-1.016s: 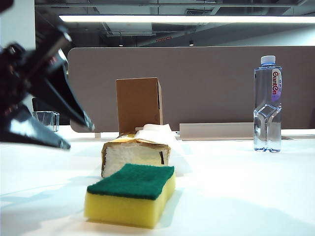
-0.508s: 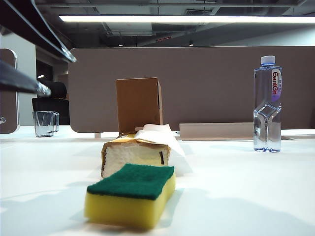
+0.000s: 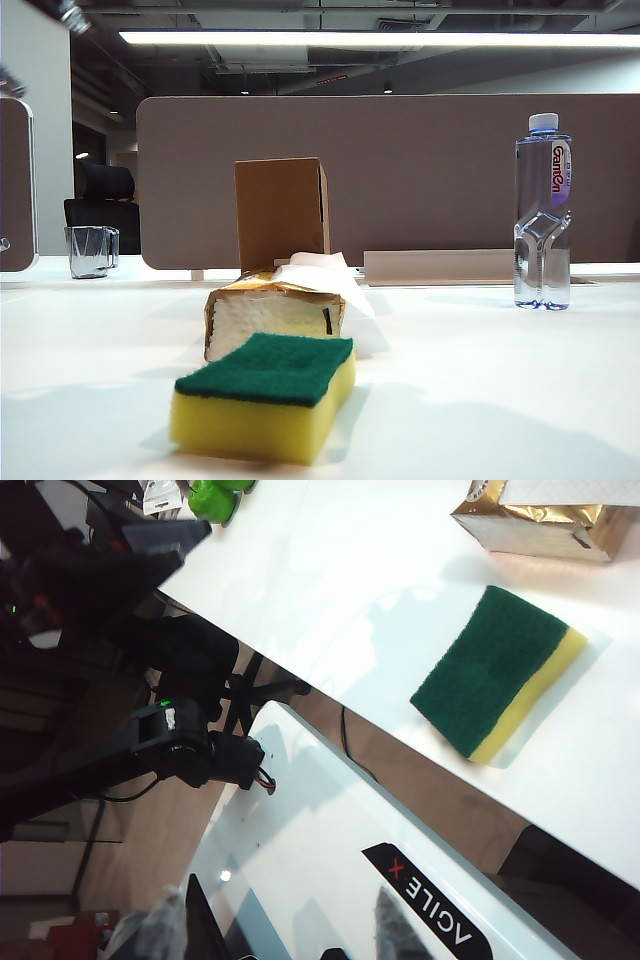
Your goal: Move the sponge from left to right to wipe the table, avoiding obstacles on the table, and finally reaching the bottle of mineral water.
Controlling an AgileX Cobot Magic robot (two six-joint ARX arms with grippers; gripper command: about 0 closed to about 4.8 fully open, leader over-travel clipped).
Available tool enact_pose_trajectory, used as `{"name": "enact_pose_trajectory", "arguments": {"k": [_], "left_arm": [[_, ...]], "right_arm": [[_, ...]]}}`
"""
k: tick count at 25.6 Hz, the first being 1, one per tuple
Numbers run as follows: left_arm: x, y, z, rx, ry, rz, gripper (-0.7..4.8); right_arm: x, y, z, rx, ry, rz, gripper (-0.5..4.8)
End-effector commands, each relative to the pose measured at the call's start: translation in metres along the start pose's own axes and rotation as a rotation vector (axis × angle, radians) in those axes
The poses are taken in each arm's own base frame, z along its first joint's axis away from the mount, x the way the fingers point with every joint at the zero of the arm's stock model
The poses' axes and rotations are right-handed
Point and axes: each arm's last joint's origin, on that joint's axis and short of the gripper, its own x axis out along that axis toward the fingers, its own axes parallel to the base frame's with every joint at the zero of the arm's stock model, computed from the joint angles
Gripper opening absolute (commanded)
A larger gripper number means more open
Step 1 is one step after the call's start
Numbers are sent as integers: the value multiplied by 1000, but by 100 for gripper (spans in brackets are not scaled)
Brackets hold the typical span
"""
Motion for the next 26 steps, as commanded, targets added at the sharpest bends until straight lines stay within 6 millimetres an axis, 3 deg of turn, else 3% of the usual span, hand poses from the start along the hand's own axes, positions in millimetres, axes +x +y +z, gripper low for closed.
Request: {"name": "enact_pose_trajectory", "arguments": {"k": [1, 5, 19, 21, 23, 26], "left_arm": [[-5, 13, -1, -35, 22, 28, 344], [-14, 31, -3, -118, 26, 50, 343], [-36, 14, 5, -22, 57, 57, 343], [-41, 11, 8, -18, 53, 56, 343], [-46, 8, 11, -15, 47, 55, 343], [-49, 5, 13, -8, 39, 55, 343]], "right_arm": [[-1, 1, 1, -26, -8, 3, 243], [-1, 1, 1, -27, -10, -1, 243], [4, -3, 1, 5, 14, -58, 245], [9, -5, 5, 10, 39, -52, 248], [16, -7, 7, 11, 75, -52, 285], [25, -9, 11, 11, 112, -66, 285]]}}
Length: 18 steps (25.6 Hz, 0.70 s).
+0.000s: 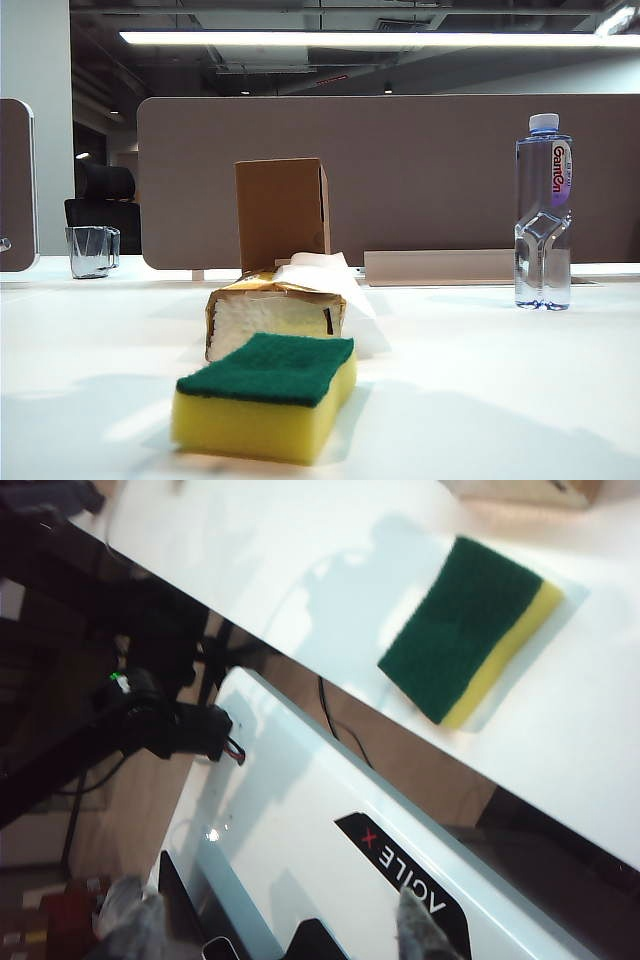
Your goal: Move the sponge from left to right to wipe the table, avoiding obstacles on the table, and finally reaching the bottle of mineral water.
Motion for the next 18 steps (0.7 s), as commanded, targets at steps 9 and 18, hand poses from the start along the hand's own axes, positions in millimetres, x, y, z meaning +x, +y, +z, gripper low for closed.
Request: {"name": "enact_pose_trajectory", "arguments": {"k": [9, 18], "left_arm": [[-10, -5, 0, 11, -12, -6, 343], [-15, -8, -3, 19, -26, -14, 343]], "right_arm": [[46, -15, 28, -11, 105, -66, 310], [74, -21, 39, -12, 123, -113, 311]]}}
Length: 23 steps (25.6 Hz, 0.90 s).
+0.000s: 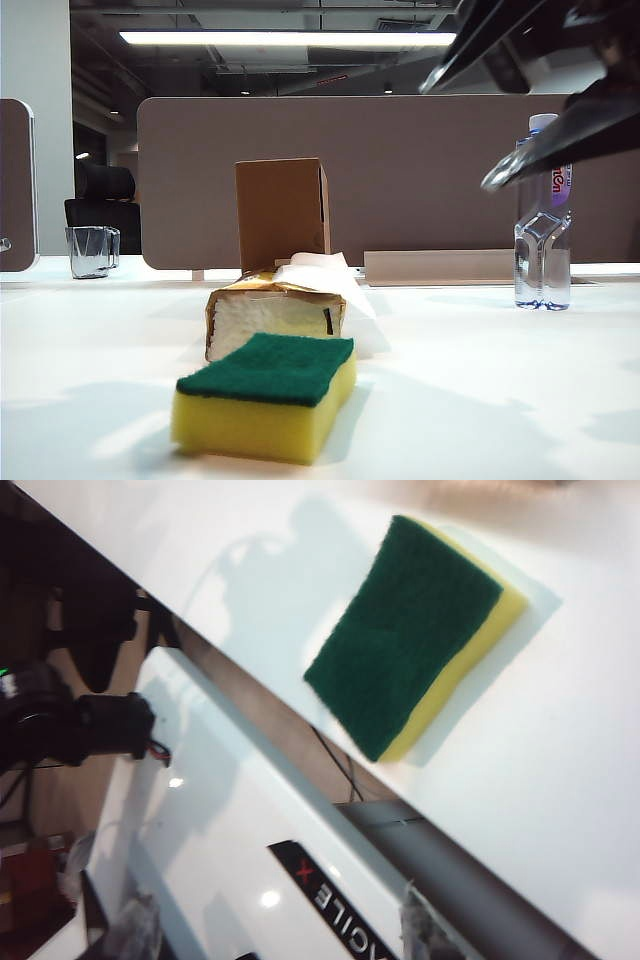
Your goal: Move the sponge from left to right to wipe the table, avoiding obstacles on the table, and finally reaching the bottle of mineral water.
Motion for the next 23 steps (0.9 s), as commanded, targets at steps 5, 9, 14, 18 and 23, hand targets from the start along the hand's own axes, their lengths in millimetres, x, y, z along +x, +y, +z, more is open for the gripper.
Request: {"name": "enact_pose_trajectory", "arguments": {"k": [5, 9, 14, 18, 23], "left_arm": [[-5, -2, -1, 8, -9, -10, 343], [-6, -3, -2, 9, -11, -11, 343], [-6, -3, -2, 10, -13, -11, 343], [-7, -4, -3, 12, -17, -11, 343], [-8, -4, -4, 14, -21, -11, 343]], "right_arm": [[28, 4, 7, -14, -13, -19, 311], [44, -1, 8, 11, -10, -9, 311], [59, -15, 8, 62, -14, -8, 311], [69, -20, 10, 74, -1, -37, 311], [87, -20, 10, 72, 18, -51, 311]]}}
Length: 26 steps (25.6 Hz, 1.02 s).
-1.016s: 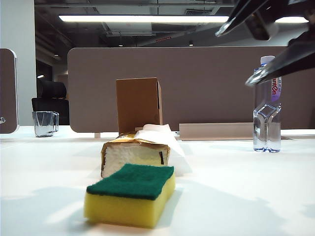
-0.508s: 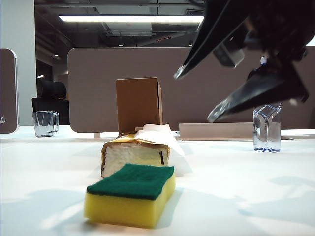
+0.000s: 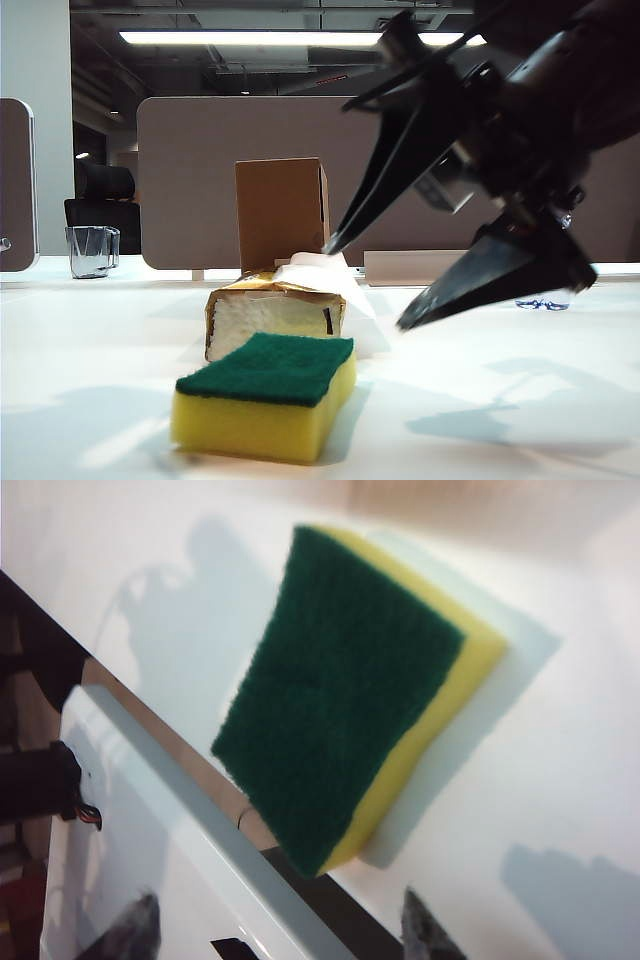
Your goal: Move the sponge from left to right to wipe the table, avoiding obstacles on the table, and finally reaching the bottle of mineral water.
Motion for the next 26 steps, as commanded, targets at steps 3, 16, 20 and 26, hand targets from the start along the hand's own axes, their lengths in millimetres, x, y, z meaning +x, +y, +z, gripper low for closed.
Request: {"name": "enact_pose_trajectory", "arguments": {"k": [3, 16, 20, 26], "left_arm": [[-2, -1, 1, 9, -11, -6, 343], [-4, -2, 0, 13, -19, -6, 343], [-4, -2, 0, 13, -19, -6, 343], [-5, -2, 0, 14, -20, -6, 343]], "right_arm": [[19, 3, 2, -18, -5, -16, 311], [43, -10, 11, 35, -49, -82, 311], [45, -9, 13, 33, -79, -86, 310], [52, -11, 11, 52, -61, -86, 310]]}}
